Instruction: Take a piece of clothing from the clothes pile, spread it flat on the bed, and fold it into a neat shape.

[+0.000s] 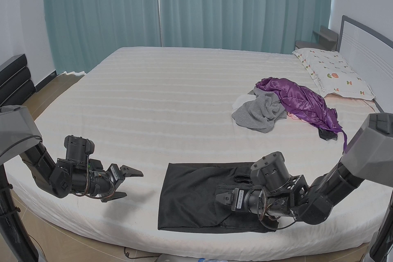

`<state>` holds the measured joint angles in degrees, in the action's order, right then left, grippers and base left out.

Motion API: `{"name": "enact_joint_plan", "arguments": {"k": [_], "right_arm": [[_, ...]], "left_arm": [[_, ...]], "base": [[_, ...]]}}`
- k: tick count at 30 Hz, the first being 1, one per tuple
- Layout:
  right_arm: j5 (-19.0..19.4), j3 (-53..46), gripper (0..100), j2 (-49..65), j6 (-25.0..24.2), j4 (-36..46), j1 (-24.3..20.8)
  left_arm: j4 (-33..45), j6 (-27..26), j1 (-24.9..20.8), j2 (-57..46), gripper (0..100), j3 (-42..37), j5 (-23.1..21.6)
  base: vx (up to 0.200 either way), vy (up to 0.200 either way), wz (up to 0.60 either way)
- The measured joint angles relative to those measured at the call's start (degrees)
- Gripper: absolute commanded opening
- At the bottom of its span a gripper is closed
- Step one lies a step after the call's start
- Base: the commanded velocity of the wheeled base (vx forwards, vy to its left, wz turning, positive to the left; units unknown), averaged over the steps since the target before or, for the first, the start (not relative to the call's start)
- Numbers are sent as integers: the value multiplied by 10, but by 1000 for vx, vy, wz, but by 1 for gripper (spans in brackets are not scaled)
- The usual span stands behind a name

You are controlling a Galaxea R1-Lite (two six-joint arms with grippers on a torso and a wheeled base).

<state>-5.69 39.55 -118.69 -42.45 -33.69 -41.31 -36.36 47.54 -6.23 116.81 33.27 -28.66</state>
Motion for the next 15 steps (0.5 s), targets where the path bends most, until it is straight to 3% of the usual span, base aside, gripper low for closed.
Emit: {"name": "enact_joint_plan", "arguments": {"k": [9, 15], "right_arm": [[-84, 62, 100, -75, 79, 38, -17], [-106, 64, 100, -99, 112, 63, -4]], "left_arm": [[0, 0, 0, 1, 100, 1, 0], [1, 0, 0, 1, 100, 2, 0]], "base": [[0, 0, 0], [0, 0, 0]]}}
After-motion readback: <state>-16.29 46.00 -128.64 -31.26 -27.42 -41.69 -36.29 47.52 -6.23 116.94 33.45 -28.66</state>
